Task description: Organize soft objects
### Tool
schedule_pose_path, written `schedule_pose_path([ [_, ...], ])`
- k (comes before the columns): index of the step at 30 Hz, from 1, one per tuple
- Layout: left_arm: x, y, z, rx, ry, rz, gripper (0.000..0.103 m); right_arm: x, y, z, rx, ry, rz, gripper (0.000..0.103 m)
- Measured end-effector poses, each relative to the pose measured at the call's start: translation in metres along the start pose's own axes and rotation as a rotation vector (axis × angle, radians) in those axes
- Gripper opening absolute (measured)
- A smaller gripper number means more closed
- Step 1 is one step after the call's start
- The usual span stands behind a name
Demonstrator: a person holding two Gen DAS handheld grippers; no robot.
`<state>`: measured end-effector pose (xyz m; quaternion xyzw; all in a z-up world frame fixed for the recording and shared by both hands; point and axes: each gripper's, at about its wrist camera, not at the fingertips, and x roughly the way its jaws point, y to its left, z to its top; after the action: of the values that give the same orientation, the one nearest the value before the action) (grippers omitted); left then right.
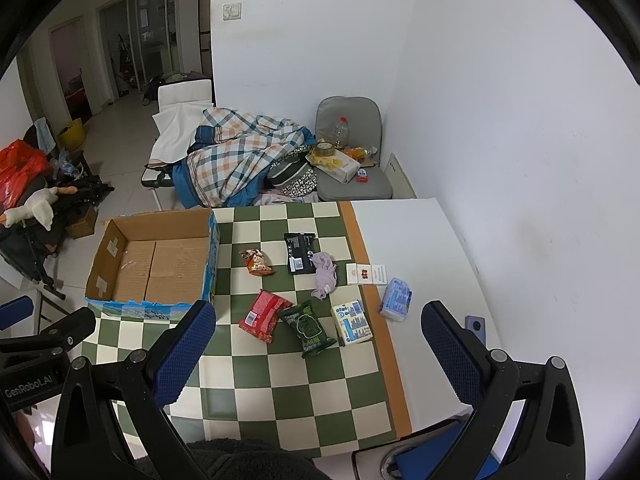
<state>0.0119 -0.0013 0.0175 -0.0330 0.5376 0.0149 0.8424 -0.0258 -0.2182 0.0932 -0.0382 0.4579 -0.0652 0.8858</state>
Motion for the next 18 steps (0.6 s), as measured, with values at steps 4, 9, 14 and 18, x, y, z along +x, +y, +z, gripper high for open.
schedule_pose_path([
  [4, -0.0014, 0.0005, 0.0044, 0.0, -0.001, 0.001, 0.103, 0.0, 0.0003, -0.0003, 0.0, -0.001, 0.0, 0.103],
  [9, -0.002, 0.0007, 0.0023, 0.0, -0.004, 0.0, 0.103, -0.0005, 0.0008, 0.0008, -0.002, -0.001, 0.002, 0.103],
  [14, -0.0026, 0.0017, 0.0009, 0.001, -0.005, -0.001, 0.103, -0.0015, 0.0021, 0.0031, -0.004, -0.002, 0.005, 0.103],
  [18, -0.0027, 0.0022, -0.0005, 0.001, -0.006, -0.003, 0.103, -0.0022, 0.0029, 0.0033, -0.002, -0.003, 0.005, 0.103],
])
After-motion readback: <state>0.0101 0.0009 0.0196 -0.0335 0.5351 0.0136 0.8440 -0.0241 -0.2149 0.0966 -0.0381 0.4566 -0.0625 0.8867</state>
